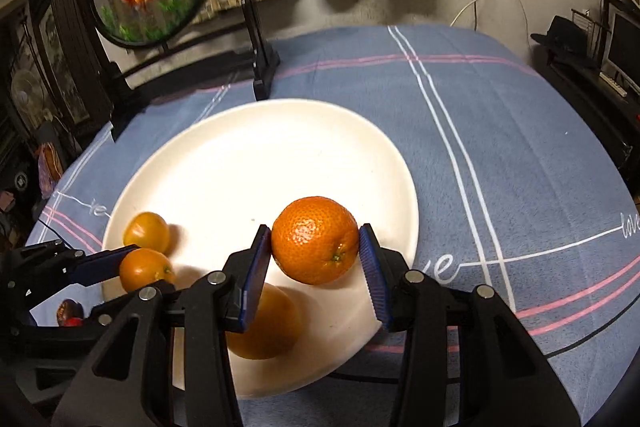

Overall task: Organize fruits
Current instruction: 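Carry both fruits onto the white plate and open both grippers, then withdraw both grippers from the plate back toward the fruit pile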

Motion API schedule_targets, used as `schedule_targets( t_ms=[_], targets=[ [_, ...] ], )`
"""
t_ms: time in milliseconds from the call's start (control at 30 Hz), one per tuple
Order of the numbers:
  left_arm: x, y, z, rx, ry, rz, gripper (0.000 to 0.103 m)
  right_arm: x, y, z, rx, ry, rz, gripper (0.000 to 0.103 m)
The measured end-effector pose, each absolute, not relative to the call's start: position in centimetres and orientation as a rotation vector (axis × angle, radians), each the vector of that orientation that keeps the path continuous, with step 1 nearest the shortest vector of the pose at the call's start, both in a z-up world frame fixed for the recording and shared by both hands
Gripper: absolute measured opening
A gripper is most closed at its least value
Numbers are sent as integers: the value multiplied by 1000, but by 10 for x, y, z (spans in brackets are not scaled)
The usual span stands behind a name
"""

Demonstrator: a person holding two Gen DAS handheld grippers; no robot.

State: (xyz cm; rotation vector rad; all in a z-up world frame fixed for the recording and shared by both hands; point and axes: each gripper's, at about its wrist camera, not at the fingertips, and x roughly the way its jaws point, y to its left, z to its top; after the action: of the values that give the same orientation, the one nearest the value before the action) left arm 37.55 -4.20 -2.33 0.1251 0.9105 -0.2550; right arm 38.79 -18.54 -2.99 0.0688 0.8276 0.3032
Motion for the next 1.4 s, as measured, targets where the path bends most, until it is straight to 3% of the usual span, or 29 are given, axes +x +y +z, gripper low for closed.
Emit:
schedule_targets(
  t_ms=[367,500,567,733,967,1100,1400],
  targets=[
    [386,-48,-36,138,944,-246,39,392,-184,-35,50,836,311,46],
    [382,-47,-34,125,939,-241,46,391,-186,-33,62,829,329,48],
    [376,-45,-27,114,920,-239,49,387,-187,-28,88,811,360,57],
    [340,-22,11,52,806,-209,59,362,-197,1,106,714,353,57],
    [233,23,40,-35,669,-123,93,270,-210,49,145,565,437,57],
    [174,42,31,-67,649,-91,98,201,-215,37,117,570,469,57],
    [100,54,-28,-201,742,-124,98,89,-200,-15,-24,666,567,57]
  ],
)
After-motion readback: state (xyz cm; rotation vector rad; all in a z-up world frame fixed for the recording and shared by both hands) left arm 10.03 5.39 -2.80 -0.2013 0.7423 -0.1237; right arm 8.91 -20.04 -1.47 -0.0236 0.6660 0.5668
